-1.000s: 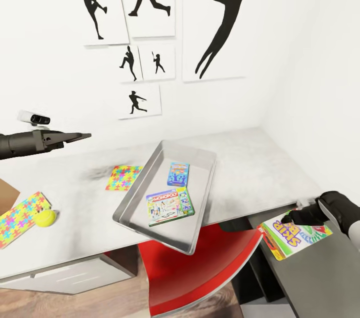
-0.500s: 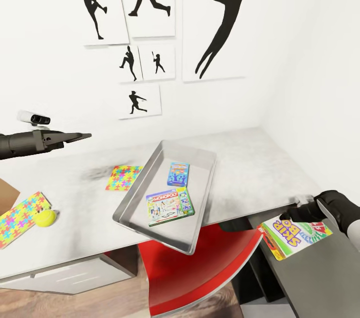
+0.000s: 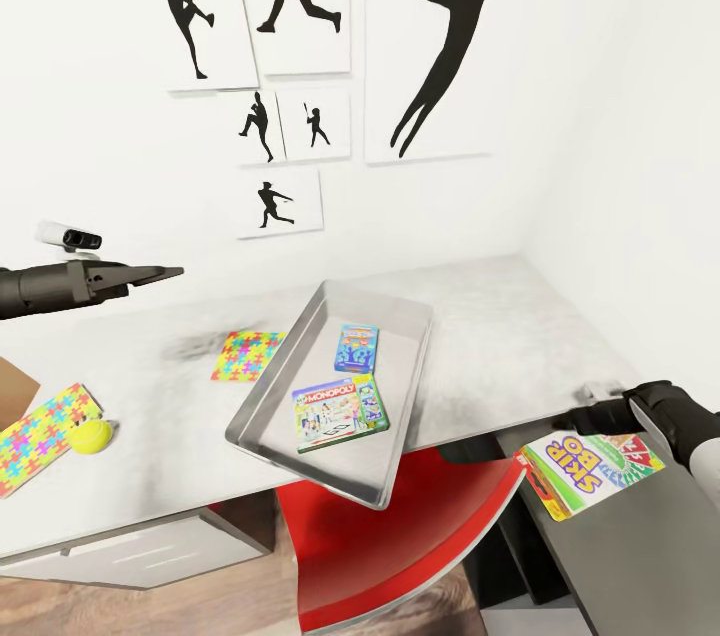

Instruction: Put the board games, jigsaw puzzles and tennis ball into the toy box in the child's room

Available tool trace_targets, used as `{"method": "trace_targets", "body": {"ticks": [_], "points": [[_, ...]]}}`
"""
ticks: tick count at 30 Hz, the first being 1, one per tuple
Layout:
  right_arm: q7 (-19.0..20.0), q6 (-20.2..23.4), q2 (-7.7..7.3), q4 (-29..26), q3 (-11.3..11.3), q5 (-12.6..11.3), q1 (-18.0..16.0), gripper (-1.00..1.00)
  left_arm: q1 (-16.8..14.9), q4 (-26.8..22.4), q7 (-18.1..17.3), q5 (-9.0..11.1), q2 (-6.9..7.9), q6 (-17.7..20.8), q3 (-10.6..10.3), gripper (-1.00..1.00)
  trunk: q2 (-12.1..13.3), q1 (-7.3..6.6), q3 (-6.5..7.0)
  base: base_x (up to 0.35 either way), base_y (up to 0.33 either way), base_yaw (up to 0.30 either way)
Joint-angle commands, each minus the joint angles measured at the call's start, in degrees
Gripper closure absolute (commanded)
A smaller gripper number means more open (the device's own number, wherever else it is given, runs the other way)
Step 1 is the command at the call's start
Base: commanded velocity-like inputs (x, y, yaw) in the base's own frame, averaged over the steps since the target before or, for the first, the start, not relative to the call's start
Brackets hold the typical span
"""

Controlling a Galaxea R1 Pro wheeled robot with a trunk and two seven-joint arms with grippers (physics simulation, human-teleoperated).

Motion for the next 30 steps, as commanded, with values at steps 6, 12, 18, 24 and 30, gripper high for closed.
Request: {"method": "trace_targets", "body": {"ticks": [6,12,18,24,30], "points": [[-0.84,-1.99,0.06,-0.06,0.45,-0.58,-0.05,-1.00,-0.05,0.00,-0.22,-0.06,-0.02,0.61,-0.15,-1.00,-0.11,0.03,-0.11,0.000,0.000,0.000],[-3.56,-3.35,0.29,0.16,0.48,-0.62,-0.05,-1.00,-0.05,0.00,-0.22,-0.11,-0.02,0.61,-0.17,-1.00,-0.11,0.03,-0.11,0.058,0.000,0.000],[-4.14,-3.51,0.45,0.21,0.49,-0.63,-0.05,-1.00,-0.05,0.00,-0.22,-0.12,-0.03,0.61,-0.21,-1.00,-0.11,0.03,-0.11,0.021,0.000,0.000],[-4.23,-3.53,0.69,0.32,0.49,-0.63,-0.05,-1.00,-0.05,0.00,-0.22,-0.12,-0.03,0.61,-0.25,-1.00,-0.11,0.03,-0.11,0.002,0.000,0.000],[-4.28,-3.53,1.01,0.31,0.49,-0.63,-0.05,-1.00,-0.05,0.00,-0.22,-0.12,-0.03,0.61,-0.26,-1.00,-0.11,0.03,-0.11,0.000,0.000,0.000]]}}
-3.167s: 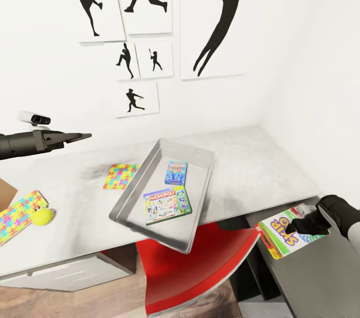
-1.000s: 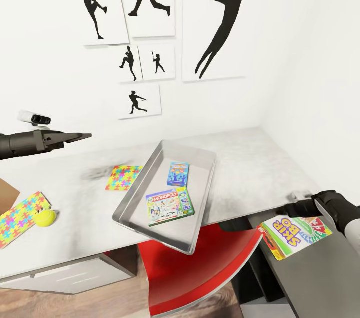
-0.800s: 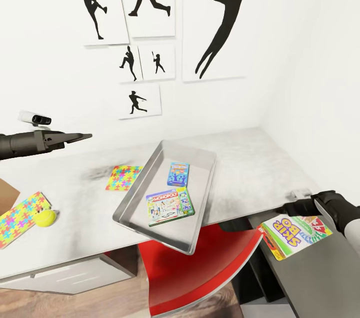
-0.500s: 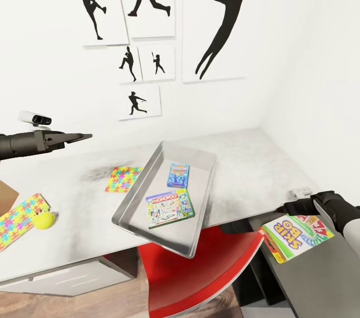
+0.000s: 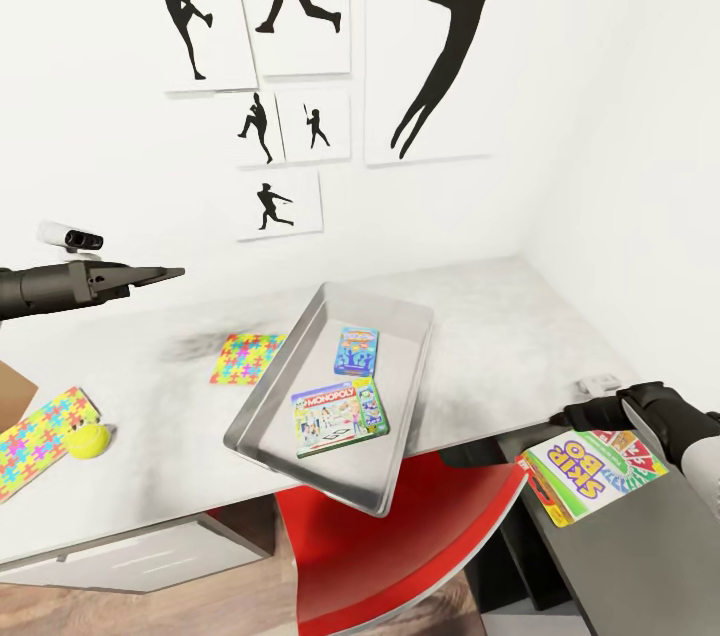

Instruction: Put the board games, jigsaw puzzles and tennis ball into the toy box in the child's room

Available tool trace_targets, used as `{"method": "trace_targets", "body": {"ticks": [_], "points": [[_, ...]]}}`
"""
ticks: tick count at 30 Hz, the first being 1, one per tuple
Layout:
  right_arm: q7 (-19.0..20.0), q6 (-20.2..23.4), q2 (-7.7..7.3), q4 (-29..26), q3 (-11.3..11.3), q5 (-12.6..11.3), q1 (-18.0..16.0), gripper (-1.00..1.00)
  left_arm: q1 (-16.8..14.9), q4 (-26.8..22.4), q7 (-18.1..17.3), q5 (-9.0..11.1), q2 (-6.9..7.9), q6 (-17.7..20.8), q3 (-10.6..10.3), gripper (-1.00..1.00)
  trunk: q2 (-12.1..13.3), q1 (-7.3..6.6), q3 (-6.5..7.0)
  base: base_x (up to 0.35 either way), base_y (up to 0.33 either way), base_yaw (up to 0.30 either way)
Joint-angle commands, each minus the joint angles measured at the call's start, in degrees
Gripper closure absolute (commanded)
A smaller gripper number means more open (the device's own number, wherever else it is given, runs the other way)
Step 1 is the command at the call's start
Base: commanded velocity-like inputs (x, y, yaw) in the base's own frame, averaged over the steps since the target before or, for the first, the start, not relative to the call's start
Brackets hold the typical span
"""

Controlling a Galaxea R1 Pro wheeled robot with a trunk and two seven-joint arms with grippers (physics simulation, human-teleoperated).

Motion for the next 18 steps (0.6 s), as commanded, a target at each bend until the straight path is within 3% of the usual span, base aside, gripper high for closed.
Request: {"method": "trace_targets", "body": {"ticks": [1,18], "points": [[-0.06,0.37,-0.03,-0.09,0.40,-0.58,-0.05,-1.00,-0.05,0.00,-0.22,-0.03,0.02,0.61,-0.02,-1.00,-0.11,0.03,-0.10,0.000,0.000,0.000],[-3.00,0.37,1.20,0.07,0.40,-0.58,-0.05,-1.00,-0.05,0.00,-0.22,-0.03,0.02,0.61,-0.02,-1.00,-0.11,0.03,-1.05,0.000,0.000,0.000]]}}
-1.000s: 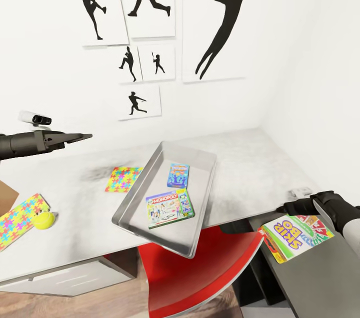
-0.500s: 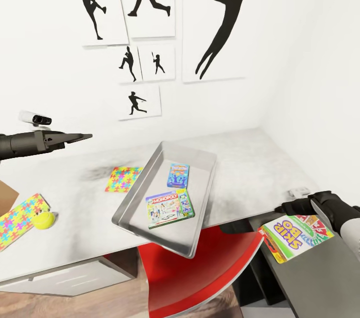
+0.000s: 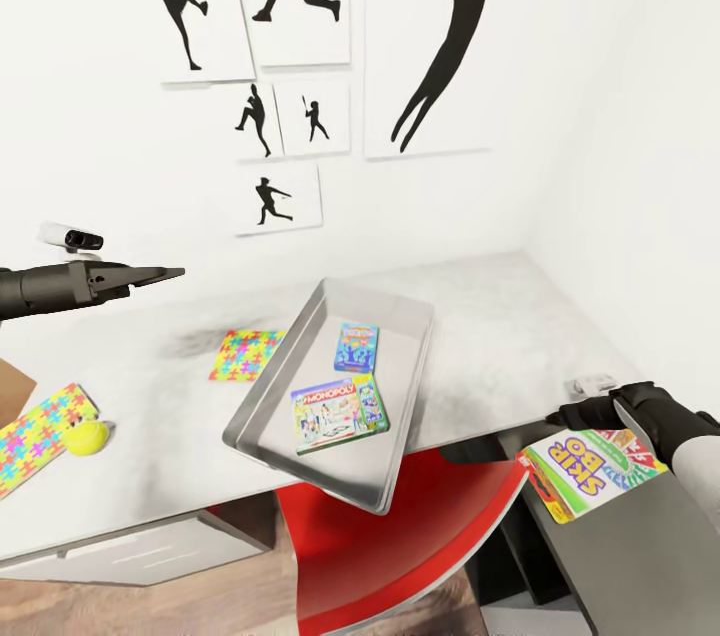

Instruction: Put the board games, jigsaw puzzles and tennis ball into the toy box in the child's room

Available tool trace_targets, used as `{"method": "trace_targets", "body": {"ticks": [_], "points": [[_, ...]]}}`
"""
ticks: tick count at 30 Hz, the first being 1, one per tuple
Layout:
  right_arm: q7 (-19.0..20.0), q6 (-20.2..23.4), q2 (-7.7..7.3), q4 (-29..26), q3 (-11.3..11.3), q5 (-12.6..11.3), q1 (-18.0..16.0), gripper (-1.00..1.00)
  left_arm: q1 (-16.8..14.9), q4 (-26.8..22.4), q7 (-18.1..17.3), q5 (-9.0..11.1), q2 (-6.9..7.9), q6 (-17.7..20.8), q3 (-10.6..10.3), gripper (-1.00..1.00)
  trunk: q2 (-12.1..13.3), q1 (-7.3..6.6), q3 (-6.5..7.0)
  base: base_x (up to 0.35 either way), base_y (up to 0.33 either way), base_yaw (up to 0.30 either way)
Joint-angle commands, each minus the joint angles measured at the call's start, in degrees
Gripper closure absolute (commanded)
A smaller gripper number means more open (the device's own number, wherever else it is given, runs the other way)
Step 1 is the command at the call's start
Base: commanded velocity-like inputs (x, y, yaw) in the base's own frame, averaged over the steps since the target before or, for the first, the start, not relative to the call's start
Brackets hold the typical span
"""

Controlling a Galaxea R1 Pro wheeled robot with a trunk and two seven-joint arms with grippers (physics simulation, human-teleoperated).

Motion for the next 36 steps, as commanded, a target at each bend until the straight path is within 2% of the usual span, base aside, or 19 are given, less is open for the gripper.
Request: {"method": "trace_targets", "body": {"ticks": [1,9,36], "points": [[-0.06,0.35,-0.04,-0.09,0.41,-0.58,-0.05,-1.00,-0.05,0.00,-0.22,-0.02,0.02,0.61,-0.04,-1.00,-0.11,0.03,-0.20,0.000,0.000,0.000],[-0.11,0.35,-0.01,-0.08,0.41,-0.58,-0.05,-1.00,-0.05,0.00,-0.22,-0.03,0.02,0.61,-0.03,-1.00,-0.11,0.03,-0.56,0.000,0.000,0.000],[-0.12,0.35,-0.02,0.01,0.41,-0.58,-0.05,-1.00,-0.05,0.00,-0.22,-0.05,0.02,0.61,-0.01,-1.00,-0.11,0.03,-0.59,-0.039,0.000,0.000]]}}
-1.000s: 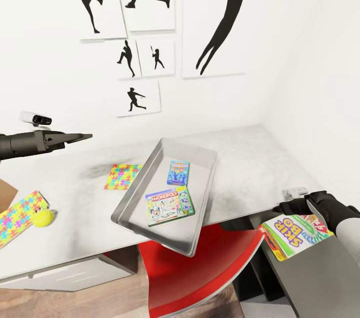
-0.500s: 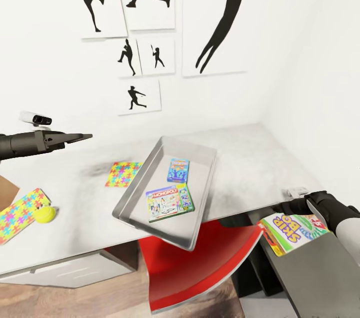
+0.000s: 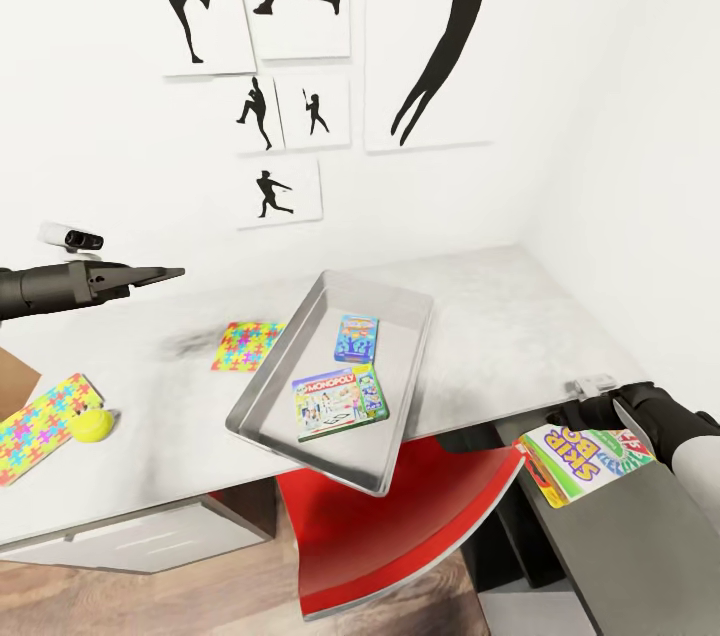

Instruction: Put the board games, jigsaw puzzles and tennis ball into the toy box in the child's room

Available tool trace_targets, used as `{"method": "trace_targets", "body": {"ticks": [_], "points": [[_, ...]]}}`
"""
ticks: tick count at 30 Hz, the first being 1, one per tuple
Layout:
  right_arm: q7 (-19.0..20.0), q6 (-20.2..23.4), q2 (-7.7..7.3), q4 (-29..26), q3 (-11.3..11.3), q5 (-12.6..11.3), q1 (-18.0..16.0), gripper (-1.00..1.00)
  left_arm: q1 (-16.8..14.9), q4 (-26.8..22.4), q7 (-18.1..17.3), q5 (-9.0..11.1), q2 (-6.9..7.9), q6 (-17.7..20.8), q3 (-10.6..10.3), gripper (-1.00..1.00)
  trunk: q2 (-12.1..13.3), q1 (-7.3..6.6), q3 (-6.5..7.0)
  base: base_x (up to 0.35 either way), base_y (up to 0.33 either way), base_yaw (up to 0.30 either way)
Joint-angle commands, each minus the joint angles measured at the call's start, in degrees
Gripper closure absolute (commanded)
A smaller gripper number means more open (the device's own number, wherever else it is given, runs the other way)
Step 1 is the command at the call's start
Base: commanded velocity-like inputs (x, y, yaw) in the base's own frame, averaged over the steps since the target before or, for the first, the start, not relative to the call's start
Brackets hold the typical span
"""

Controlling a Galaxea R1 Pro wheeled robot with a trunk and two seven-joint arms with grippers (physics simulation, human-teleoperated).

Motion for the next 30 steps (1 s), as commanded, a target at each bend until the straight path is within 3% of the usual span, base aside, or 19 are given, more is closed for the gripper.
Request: {"method": "trace_targets", "body": {"ticks": [1,15,30], "points": [[-0.03,0.35,-0.06,-0.09,0.41,-0.58,-0.05,-1.00,-0.05,0.00,-0.22,-0.02,0.02,0.61,-0.03,-1.00,-0.11,0.03,-0.10,0.000,0.000,0.000],[-0.03,0.35,-0.06,-0.09,0.33,-0.58,-0.05,-1.00,-0.05,0.00,-0.22,-0.07,0.02,0.61,-0.12,-1.00,-0.11,0.03,-0.17,0.013,0.000,0.000],[-0.03,0.35,-0.05,-0.16,0.32,-0.58,-0.05,-1.00,-0.05,0.00,-0.22,-0.09,0.02,0.61,-0.16,-1.00,-0.11,0.03,-1.10,0.002,0.000,0.000]]}}
